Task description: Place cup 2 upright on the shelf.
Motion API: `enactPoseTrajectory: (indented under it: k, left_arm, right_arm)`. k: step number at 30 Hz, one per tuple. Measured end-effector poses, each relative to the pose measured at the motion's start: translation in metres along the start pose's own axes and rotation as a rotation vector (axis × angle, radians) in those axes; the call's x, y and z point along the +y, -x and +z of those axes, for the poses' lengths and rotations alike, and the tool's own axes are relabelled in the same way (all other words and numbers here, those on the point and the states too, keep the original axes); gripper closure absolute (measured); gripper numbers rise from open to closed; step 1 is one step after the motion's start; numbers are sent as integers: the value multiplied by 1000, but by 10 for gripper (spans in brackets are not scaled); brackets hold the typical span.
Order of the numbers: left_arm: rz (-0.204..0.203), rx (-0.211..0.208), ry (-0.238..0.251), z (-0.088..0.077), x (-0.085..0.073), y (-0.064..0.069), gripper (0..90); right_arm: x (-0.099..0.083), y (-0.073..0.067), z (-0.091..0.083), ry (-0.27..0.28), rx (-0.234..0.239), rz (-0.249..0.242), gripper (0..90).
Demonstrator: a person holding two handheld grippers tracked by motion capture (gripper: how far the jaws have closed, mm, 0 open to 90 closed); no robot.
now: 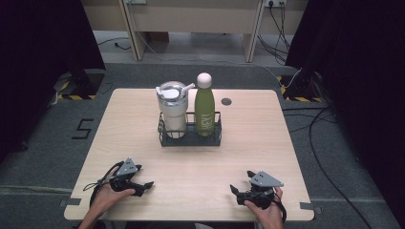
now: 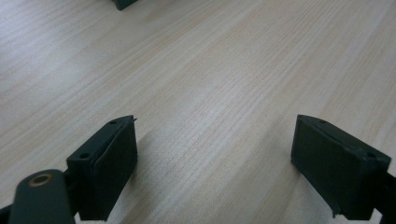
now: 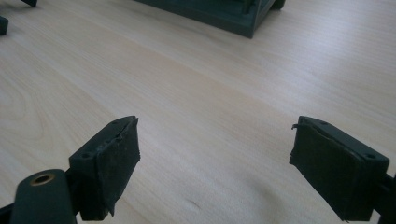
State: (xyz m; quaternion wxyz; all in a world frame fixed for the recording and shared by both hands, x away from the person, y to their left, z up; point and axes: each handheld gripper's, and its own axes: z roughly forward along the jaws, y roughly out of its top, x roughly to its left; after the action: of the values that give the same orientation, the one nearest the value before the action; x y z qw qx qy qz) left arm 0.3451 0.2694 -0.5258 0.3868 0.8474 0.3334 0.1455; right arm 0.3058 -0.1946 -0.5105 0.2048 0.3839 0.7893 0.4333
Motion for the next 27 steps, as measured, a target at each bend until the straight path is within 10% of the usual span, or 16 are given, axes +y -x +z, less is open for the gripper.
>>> enactPoseTrajectory:
  k: [27]
  left_arm:
    - [1, 0, -1, 0, 0, 0, 138]
  right_arm:
    - [-13, 1, 3, -188, -49, 21, 45]
